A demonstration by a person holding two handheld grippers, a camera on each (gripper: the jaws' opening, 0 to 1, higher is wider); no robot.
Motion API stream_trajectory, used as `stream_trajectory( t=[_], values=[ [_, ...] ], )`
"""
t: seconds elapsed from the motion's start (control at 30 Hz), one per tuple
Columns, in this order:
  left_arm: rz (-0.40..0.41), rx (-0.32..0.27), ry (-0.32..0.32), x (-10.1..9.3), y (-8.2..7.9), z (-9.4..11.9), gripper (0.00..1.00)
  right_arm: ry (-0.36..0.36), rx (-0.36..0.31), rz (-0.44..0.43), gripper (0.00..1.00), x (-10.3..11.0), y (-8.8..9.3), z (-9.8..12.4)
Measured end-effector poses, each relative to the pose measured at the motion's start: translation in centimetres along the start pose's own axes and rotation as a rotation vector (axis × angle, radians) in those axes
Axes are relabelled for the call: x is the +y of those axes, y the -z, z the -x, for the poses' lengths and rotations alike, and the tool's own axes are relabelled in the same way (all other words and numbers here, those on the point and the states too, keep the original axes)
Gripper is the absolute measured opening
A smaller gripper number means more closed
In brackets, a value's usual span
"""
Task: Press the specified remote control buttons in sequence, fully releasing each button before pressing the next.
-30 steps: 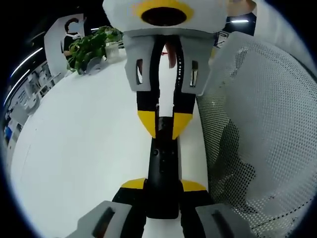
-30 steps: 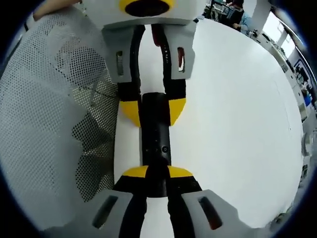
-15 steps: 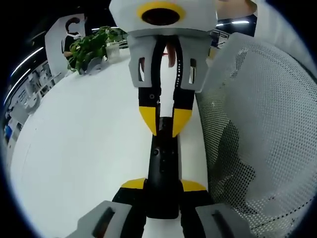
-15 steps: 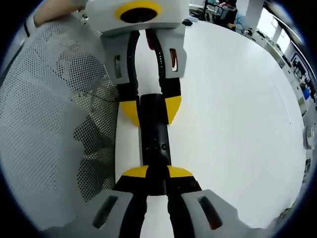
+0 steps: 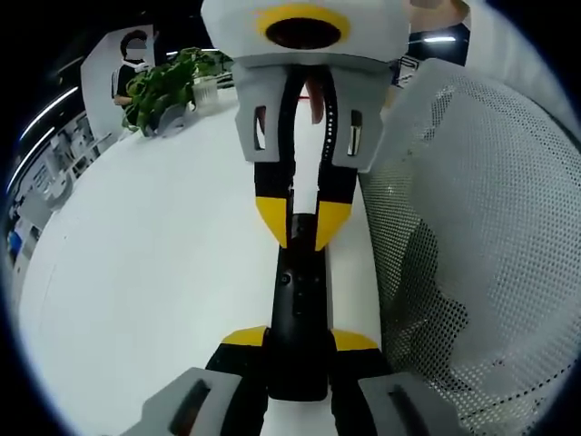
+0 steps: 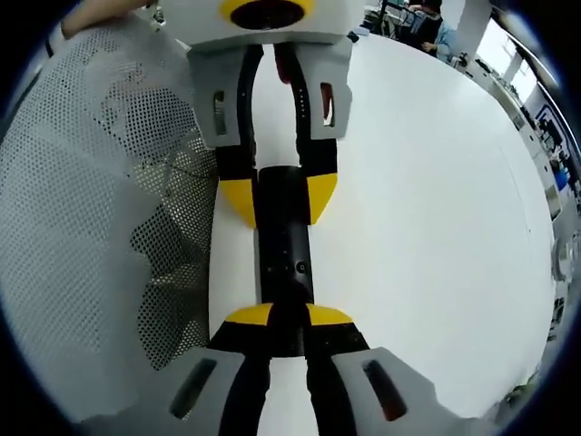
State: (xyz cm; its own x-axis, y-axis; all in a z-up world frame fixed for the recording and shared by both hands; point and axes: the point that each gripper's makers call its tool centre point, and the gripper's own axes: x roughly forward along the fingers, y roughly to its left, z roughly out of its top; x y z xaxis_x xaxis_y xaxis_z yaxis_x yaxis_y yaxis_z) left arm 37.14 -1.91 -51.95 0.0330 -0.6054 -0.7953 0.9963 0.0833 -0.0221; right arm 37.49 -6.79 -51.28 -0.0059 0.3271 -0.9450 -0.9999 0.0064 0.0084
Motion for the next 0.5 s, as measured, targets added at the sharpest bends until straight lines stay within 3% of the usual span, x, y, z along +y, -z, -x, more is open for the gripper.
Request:
stream_trajectory(
  t=[0.13, 0.2, 0.5],
  values=[
    [-0.006, 0.005, 0.000, 0.00, 0.01, -0.01, 0.24, 0.008, -0.011, -0.006, 0.11, -0.03, 0.04, 0.07],
    [-0.005, 0.004, -0.001, 0.02, 0.02, -0.02, 0.24, 0.005, -0.031, -0.049, 0.11, -0.06, 0.07, 0.14],
    [-0.006, -0.002, -0.003, 0.01, 0.06, 0.00, 0.24, 0.014, -0.053, -0.040, 0.09, 0.13, 0.24, 0.44]
  ],
)
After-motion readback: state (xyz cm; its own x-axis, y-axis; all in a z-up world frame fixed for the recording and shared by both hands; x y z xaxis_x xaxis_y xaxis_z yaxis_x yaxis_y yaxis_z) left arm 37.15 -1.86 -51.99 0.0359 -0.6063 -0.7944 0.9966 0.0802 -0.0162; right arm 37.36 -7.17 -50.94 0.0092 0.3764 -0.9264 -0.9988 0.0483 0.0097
